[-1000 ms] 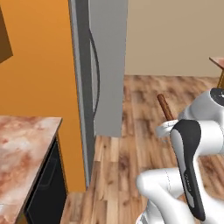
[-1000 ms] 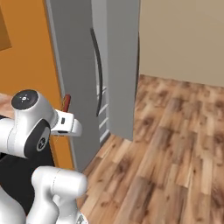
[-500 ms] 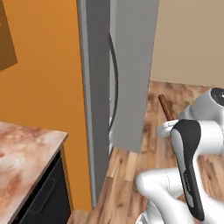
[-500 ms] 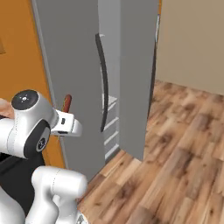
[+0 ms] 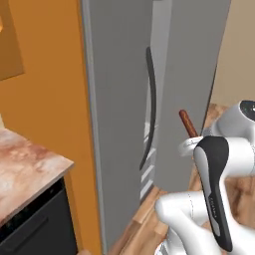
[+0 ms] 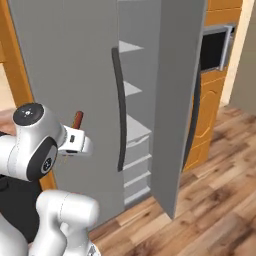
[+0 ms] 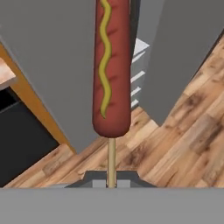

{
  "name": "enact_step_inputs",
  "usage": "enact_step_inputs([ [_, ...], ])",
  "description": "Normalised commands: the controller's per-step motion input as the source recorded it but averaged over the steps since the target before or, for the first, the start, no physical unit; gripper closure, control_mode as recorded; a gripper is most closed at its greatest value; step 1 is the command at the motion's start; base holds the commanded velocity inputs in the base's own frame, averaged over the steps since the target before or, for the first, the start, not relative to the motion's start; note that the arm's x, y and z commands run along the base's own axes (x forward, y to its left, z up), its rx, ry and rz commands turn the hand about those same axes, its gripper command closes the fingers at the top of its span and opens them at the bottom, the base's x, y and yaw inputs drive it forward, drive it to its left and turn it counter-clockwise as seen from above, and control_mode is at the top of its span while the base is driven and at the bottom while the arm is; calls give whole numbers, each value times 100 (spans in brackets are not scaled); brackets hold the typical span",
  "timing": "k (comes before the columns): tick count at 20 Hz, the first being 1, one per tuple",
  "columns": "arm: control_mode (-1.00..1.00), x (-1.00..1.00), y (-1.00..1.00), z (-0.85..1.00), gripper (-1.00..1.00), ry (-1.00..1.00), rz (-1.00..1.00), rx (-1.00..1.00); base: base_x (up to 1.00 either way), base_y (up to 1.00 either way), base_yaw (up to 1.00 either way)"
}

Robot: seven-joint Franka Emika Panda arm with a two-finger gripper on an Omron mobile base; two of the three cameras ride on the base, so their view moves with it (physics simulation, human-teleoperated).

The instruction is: Store the hot dog in the freezer for long-term storage. Close the freezer door after placing the cooked food.

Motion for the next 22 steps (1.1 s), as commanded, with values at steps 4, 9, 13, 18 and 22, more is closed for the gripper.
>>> enact_step_inputs([
  [4, 100, 0, 0, 0, 100, 0, 0, 0, 35, -100, 47],
  [9, 100, 0, 0, 0, 100, 0, 0, 0, 17, -84, 35],
  [13, 100, 0, 0, 0, 100, 0, 0, 0, 0, -74, 30],
  [18, 100, 0, 0, 0, 100, 0, 0, 0, 0, -28, 21],
  [22, 100, 0, 0, 0, 100, 0, 0, 0, 1, -16, 18],
])
